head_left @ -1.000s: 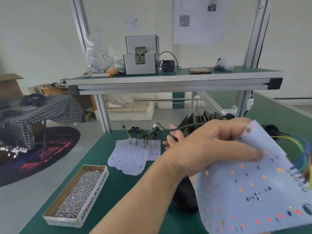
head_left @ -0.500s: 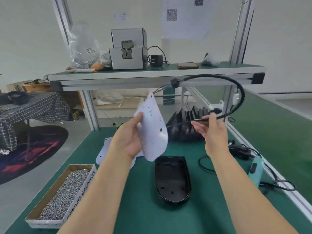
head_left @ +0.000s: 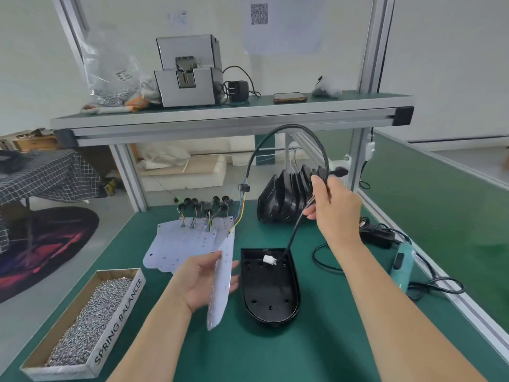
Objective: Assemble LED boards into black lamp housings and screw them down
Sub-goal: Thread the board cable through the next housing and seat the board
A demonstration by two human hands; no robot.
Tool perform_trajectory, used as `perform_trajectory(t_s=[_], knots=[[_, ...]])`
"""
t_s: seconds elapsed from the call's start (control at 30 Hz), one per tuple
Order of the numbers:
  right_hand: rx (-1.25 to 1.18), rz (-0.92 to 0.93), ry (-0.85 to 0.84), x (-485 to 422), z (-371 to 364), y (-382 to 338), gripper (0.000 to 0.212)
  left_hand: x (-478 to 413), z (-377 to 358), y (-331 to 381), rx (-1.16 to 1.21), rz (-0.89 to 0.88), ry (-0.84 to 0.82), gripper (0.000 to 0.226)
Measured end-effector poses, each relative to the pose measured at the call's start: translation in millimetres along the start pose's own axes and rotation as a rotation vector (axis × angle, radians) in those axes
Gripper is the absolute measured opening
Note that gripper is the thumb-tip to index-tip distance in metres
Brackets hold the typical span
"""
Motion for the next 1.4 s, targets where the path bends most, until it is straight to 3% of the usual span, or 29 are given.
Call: perform_trajectory(t_s=[0.2, 0.47, 0.63, 0.77, 0.87, 0.97, 1.07, 1.27, 1.4], knots=[[-0.024, 0.011, -0.025, -4.8, -6.8, -8.4, 0.046, -8.6, -8.0, -7.8, -0.045, -0.01, -0.001, 0.035], [-0.343, -0.37, 0.061, 1.1, -21.3, 35.4, 0.042, -22.3, -34.6, -11.8, -0.235, 0.018, -0.031, 0.027], [-0.474, -0.477, 0.2, 5.7, -5.9, 56.0, 0.029, -20.0, -39.1, -5.2, -0.263, -0.095, -0.158, 0.021], [-0.506, -0.353, 0.218, -7.2, 13.7, 37.3, 0.026, -10.1, -40.2, 8.5, -0.266, -0.177, -0.239, 0.019], [-0.466, -0.17, 0.172, -19.0, 24.9, 1.4, 0.022, -4.0, -38.6, 17.6, -0.266, -0.206, -0.254, 0.03], [-0.403, 0.055, 0.099, -25.6, 30.6, -41.4, 0.037, 1.4, -36.1, 27.5, -0.229, -0.258, -0.254, 0.024], [-0.316, 0.224, 0.11, -26.8, 36.0, -68.5, 0.023, 5.2, -33.6, 35.3, -0.172, -0.286, -0.231, 0.029], [-0.582, 0.089, 0.266, -26.3, 34.7, -59.8, 0.02, 10.2, -39.9, 35.1, -0.168, -0.274, -0.254, 0.028], [-0.526, 0.111, 0.23, -23.4, 32.5, -60.3, 0.02, 15.4, -50.8, 31.1, -0.201, -0.254, -0.317, 0.026]])
Point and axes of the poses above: each hand's wrist, its own x-axis away from the middle knuckle, its own z-axis out of the back of the hand, y = z × x, the point moved 10 cm from there along -x, towards the middle knuckle, and after that the axes turned 12 degrees about z, right-handed, at the moved point
